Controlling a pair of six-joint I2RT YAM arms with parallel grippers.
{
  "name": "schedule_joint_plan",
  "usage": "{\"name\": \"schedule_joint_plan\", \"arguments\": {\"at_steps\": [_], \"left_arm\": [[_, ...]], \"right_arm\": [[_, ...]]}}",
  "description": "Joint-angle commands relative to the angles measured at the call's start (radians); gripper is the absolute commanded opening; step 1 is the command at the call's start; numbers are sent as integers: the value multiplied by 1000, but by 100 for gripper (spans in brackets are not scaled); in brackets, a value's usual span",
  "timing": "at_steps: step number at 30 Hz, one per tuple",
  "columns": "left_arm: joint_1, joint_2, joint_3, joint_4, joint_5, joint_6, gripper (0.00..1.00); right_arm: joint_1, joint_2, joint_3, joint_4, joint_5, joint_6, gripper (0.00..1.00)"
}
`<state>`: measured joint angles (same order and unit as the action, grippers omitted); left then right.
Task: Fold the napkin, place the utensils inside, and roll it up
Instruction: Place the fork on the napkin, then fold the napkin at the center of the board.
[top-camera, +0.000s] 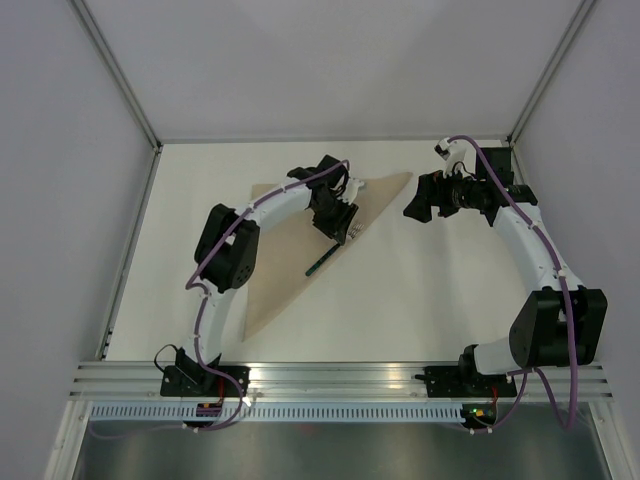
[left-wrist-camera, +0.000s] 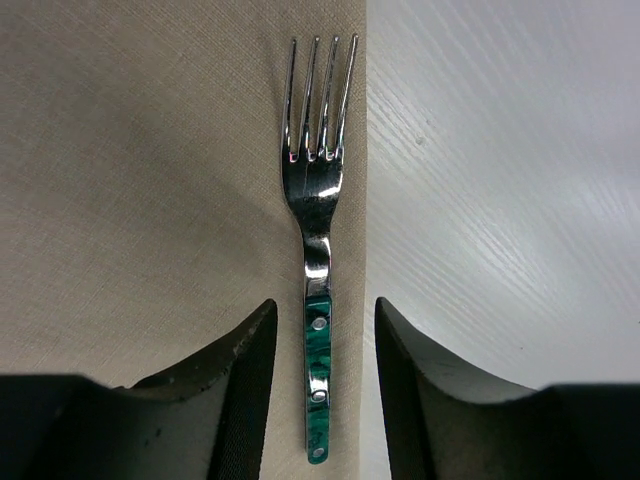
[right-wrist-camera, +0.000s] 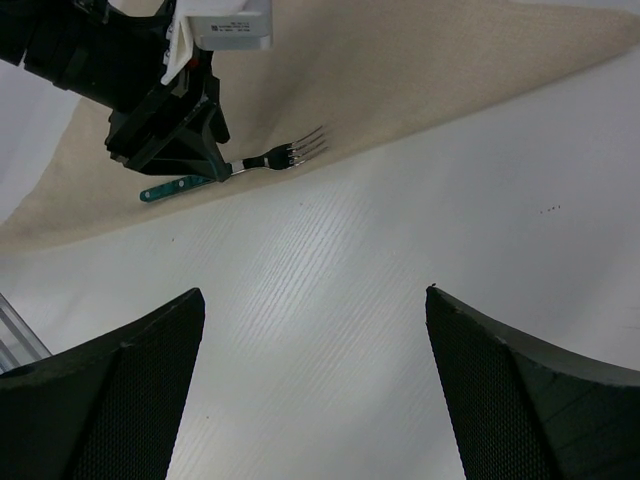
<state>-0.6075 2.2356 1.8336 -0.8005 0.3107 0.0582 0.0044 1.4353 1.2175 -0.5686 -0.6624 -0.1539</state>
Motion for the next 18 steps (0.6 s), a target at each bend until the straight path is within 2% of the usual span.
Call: {"name": "schedule_joint_plan", "arguments": {"at_steps": [1,4,7,8,13,15,18], "left_arm": [[24,-140,55,-14,-38,-76,49],[67,-209,56,-16,-123,-132,50],[139,-345,21,-29,-221,-268,49],[158,-435,4,-28,-232,-294,47],[241,-721,-129,-26,-332,-382,48],[244,-839,-170,-26,-363,-397,50],[249,-953,-200,-49,-413,-422,51]], "right_arm": [[2,-7,-4,18,-42,-3,96],[11,0,-1,26,-37,-13,96],[81,4,-10,50,4,-29,93],[110,-1,-19,59,24,-33,92],[399,-36,-117,205,211,-47,89],[489,-17,-130,257,247,-50,85],[705,7,-154,343,326,-59,82]]}}
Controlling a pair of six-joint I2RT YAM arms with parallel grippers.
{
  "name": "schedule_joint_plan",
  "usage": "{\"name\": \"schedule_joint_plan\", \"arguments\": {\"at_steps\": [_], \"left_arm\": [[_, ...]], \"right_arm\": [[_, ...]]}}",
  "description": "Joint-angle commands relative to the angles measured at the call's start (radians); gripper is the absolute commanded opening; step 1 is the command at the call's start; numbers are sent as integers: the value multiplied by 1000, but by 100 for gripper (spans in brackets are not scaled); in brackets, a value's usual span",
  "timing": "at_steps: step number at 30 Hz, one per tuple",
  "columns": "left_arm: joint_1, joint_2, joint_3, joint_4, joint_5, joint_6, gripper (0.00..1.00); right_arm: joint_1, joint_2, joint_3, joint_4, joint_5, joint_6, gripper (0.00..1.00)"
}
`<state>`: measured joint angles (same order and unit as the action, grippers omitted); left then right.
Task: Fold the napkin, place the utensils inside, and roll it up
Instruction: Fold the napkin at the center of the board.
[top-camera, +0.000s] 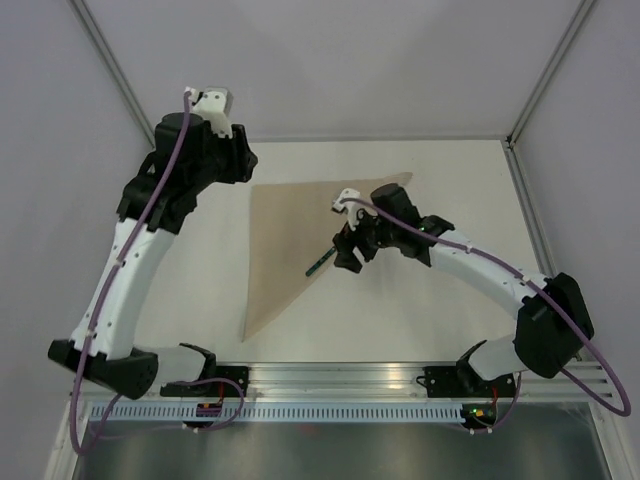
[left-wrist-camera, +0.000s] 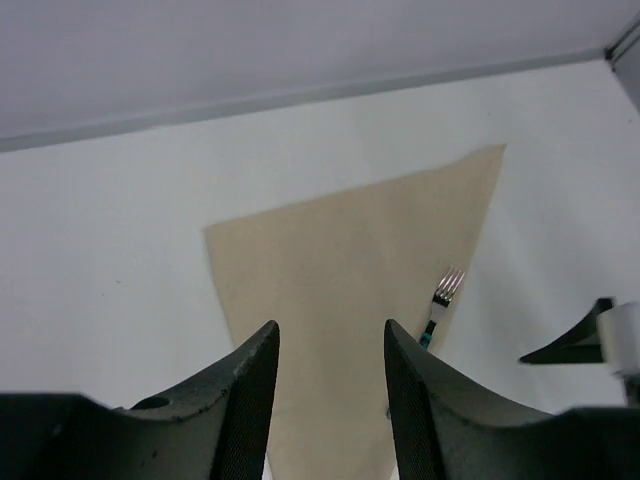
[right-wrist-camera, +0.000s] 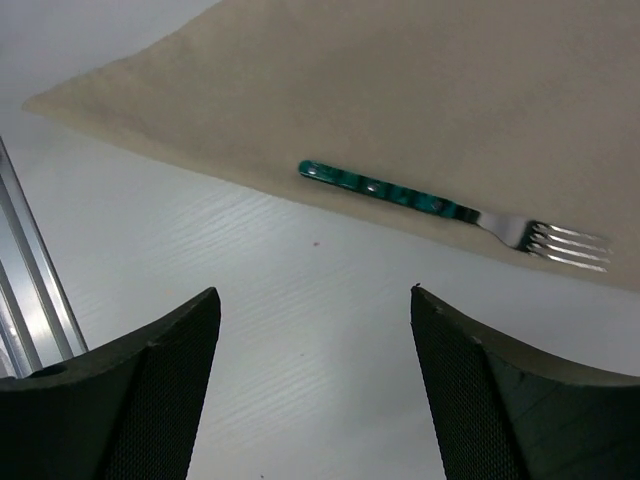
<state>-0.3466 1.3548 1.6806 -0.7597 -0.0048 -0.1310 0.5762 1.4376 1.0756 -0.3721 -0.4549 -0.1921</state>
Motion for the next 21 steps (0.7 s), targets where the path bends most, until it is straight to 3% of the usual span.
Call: {"name": "schedule_joint_plan", "arguments": {"at_steps": [1,6,12,21], "left_arm": [[-12,-94,-54,-95,-110,-239,51],[-12,-186,-85,-127,-159,-259,51],[-12,-223,-84,-144,-172,-275,51],[-12,-259,-48,-173,-222,-282,52]], "right_arm": [[173,10,-19,165,146,-32,82],[437,82,-2,237,280,-72,79],[658,229,56,303,369,-107,71],[784,402,138,393,443,-147,64]]}}
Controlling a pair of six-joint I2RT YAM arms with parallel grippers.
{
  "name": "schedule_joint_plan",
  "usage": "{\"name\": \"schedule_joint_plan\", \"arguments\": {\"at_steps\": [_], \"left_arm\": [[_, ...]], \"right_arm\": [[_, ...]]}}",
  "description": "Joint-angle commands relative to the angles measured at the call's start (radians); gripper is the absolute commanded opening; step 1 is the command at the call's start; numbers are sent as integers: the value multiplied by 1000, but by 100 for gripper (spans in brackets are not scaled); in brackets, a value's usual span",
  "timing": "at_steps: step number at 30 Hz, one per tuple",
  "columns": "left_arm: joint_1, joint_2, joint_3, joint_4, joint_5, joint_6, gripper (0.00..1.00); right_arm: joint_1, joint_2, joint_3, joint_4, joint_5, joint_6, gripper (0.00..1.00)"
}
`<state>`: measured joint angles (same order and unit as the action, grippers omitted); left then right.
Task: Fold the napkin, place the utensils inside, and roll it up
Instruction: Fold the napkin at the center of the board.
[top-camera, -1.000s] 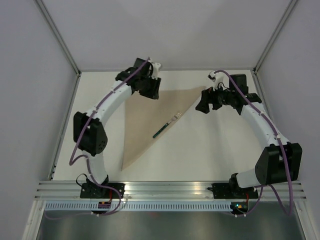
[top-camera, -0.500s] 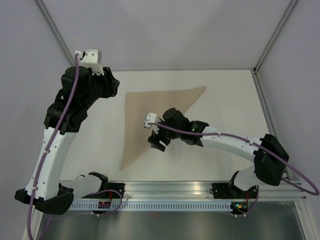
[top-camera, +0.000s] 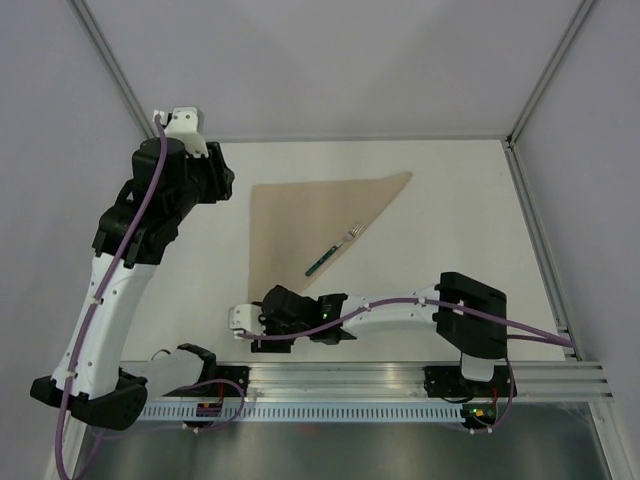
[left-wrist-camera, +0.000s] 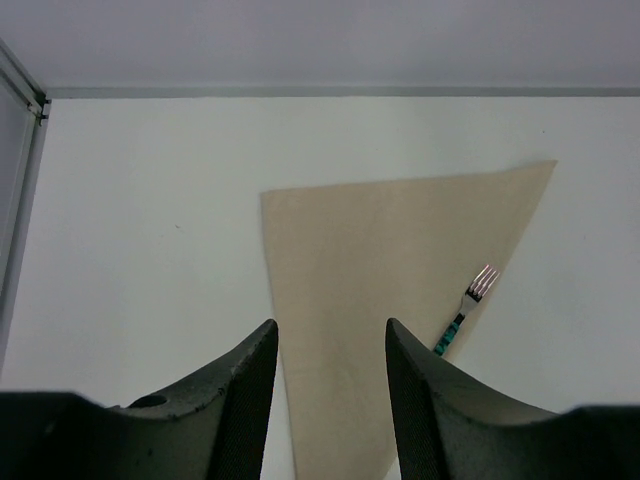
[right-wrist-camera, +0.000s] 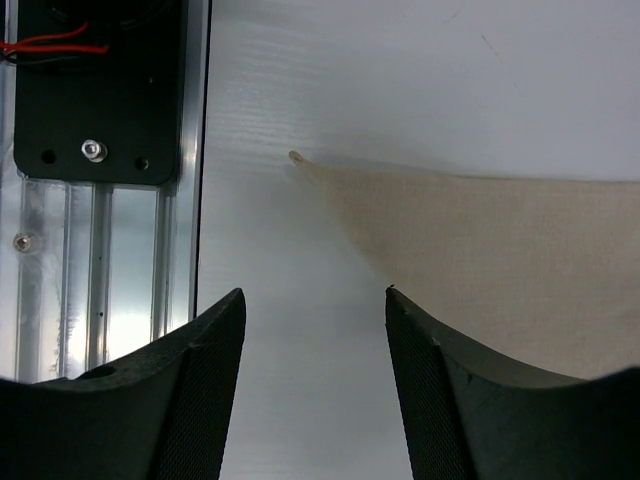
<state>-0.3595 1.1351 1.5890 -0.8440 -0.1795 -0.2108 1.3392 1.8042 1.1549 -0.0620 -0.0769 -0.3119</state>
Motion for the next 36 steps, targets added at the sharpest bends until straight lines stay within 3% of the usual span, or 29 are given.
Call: {"name": "schedule_joint_plan", "arguments": {"at_steps": [1,18,27,36], "left_arm": [[1,-44,46,-93,-52,-203,53],[1,-72,26,-109,-77,-182,52],[1,-78,3,-109,-74,-179,52],[1,-67,-6,-107,-67,-179,52]], "right_arm": [[29,46,60,96,71,-35,64],[118,251,143,254,269,-128,63],[118,291,137,289,304,-150,52],[117,297,147,291,316,-159,27]]}}
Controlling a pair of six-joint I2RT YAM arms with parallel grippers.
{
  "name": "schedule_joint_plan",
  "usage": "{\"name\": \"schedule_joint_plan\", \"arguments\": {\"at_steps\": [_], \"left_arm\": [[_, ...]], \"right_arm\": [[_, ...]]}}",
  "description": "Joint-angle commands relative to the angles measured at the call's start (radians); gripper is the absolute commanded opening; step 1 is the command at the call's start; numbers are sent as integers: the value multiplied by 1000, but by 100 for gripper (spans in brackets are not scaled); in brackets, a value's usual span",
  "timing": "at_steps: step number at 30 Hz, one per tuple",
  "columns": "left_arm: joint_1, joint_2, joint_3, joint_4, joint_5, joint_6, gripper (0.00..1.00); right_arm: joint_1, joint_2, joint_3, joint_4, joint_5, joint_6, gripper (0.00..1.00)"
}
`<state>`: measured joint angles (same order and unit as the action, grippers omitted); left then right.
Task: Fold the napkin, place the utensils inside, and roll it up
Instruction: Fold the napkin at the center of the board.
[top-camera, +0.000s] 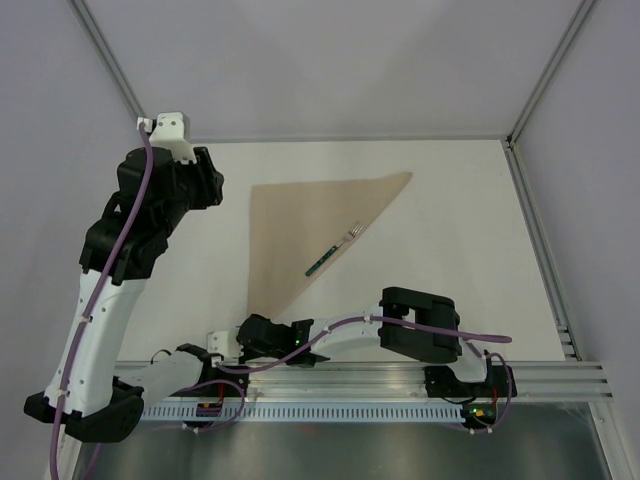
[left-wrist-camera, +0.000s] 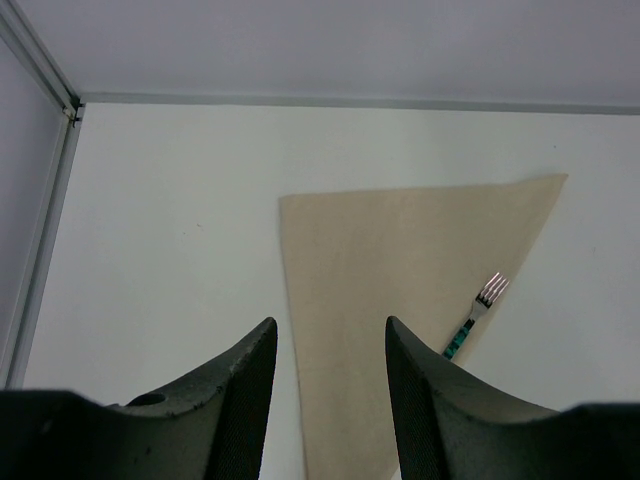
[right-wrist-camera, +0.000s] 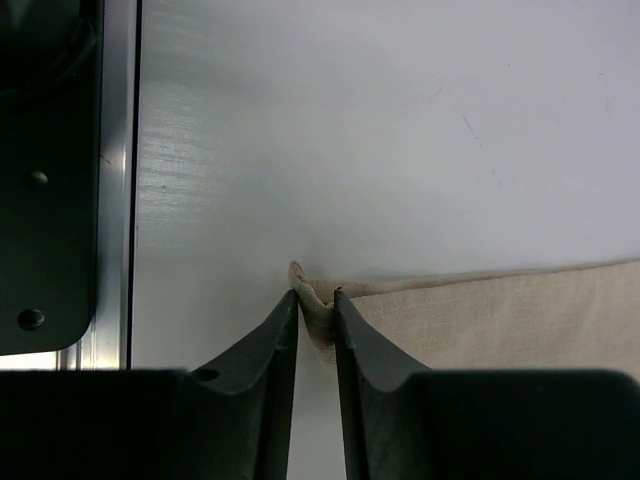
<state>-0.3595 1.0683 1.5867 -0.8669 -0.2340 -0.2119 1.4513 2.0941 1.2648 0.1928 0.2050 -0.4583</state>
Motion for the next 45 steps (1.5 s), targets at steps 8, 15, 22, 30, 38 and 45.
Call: {"name": "schedule_joint_plan", "arguments": {"at_steps": [8,15,22,30,38,45], "left_arm": [[1,9,-14,-73,-13,-173,52],[1,15,-36,-38,1,-169,52],[1,28,-45,-15,16,-161,52],[1,44,-50,5,25,-144,52],[2,62,-56,29,48,-135,53],[2,85,-70,57,82,-136,53]], "right_arm": [[-15,-34,51,8,11,12,16],[-68,-109,74,-62,-22,73,10],[-155,-187,81,-128,-39,104,6],[-304,-264,65,-188,-64,132,3],[-514,-309,35,-230,-90,144,0],[-663,-322,-19,-225,-93,125,1]]}}
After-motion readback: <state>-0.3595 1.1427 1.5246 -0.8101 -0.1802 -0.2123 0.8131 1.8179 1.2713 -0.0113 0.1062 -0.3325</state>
